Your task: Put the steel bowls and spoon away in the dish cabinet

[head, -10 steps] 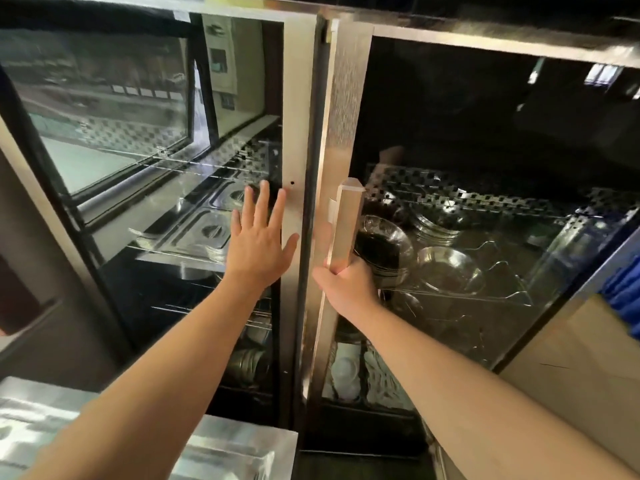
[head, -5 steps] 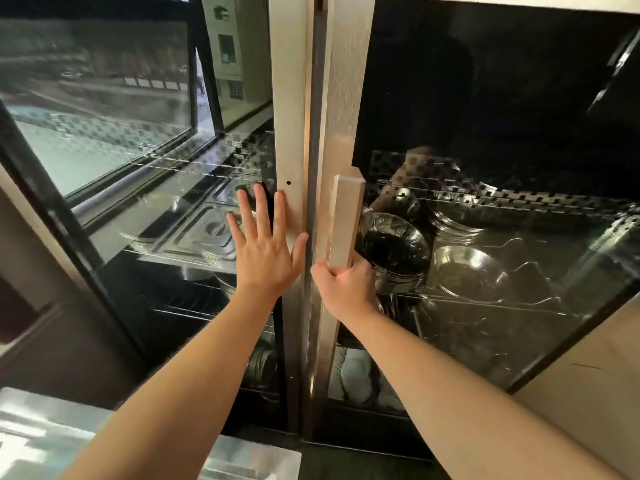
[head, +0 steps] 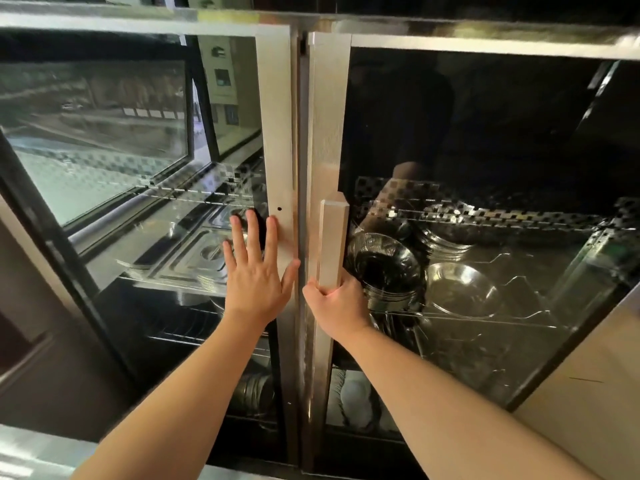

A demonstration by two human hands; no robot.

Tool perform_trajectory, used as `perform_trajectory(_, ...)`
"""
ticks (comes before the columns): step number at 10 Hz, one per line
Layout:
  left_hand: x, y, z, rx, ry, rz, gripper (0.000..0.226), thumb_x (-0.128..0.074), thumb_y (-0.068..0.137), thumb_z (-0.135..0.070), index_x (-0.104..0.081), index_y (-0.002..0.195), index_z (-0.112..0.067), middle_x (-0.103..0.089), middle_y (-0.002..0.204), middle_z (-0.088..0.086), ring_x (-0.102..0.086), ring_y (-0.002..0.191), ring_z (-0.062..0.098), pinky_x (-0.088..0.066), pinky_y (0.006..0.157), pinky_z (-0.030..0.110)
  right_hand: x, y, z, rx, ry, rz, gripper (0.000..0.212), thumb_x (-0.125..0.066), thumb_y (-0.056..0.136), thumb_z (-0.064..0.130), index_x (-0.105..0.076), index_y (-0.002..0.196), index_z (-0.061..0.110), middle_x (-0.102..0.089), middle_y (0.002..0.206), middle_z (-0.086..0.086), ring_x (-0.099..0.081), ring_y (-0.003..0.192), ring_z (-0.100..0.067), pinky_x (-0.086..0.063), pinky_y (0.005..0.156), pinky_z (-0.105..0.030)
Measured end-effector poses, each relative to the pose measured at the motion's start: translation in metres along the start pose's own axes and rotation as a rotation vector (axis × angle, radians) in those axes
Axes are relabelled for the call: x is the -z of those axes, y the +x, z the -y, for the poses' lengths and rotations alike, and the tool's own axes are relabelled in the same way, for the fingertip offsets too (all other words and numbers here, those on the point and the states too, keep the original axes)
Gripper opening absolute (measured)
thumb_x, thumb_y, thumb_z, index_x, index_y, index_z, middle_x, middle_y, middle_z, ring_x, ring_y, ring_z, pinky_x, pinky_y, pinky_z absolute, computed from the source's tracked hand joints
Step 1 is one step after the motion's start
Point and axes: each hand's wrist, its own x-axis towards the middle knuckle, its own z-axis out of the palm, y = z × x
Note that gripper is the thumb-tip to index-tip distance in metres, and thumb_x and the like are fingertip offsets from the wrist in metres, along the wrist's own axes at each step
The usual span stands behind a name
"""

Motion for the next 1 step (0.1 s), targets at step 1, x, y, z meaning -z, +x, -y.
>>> perform_trajectory(1,0.0193,-0.0042,0.0056,-0.024,0.024,0.037,0.087,-0.034,0.096,-0.063,0.009,0.158,-0.019,0.018,0.165,0.014,0.017,0.150,0.037,-0.012,0.121,0.058,0.0093,-0.0030,0.0070,-0.067,-0.083,0.112,0.027,-0.059,0.082,0.055,-0.066,0.089,0.030,-0.070,0.071,0.008,-0.069,0.071,-0.009,-0.062,0.075,-0.042)
